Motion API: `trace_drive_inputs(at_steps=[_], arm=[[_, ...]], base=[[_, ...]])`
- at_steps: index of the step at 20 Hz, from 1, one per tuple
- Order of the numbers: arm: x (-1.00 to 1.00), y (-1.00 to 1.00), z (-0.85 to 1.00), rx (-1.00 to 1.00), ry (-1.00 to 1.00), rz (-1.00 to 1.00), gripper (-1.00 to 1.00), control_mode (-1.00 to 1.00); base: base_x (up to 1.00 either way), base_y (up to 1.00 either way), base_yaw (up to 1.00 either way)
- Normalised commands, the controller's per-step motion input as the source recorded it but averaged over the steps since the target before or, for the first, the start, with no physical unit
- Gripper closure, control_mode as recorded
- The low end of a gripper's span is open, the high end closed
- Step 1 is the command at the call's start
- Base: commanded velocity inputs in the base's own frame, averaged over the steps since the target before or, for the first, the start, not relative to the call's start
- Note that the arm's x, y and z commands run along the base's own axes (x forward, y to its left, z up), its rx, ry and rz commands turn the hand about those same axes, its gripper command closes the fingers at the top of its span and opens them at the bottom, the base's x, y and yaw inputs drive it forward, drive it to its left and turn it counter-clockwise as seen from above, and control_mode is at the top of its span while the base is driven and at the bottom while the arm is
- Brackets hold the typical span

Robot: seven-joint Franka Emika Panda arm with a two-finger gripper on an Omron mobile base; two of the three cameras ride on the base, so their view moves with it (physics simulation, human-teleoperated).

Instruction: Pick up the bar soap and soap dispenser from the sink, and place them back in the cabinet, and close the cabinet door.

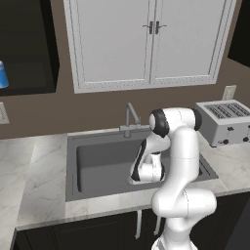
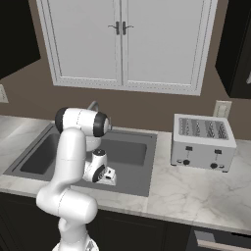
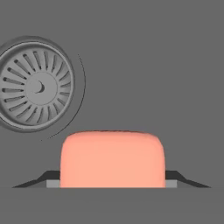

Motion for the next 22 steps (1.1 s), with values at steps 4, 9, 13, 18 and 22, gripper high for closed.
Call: trace_drive_inputs(at_steps=[4, 9, 13, 18, 22], arm=[[0.0, 0.0, 0.0, 0.0, 0.0, 0.0, 1.0, -1.0], [0.0, 0.0, 0.0, 0.0, 0.0, 0.0, 1.0, -1.0], [0.0, 0.0, 0.0, 0.0, 0.0, 0.0, 1.0, -1.0], [0.0, 0.0, 0.1, 0.0, 0.0, 0.0, 1.0, -1.0], [0.0, 0.0, 0.2, 0.0, 0.0, 0.0, 1.0, -1.0]], base=[[0.0, 0.0, 0.0], [0.0, 0.0, 0.0], [0.0, 0.0, 0.0], [0.0, 0.0, 0.0], [0.0, 0.0, 0.0]])
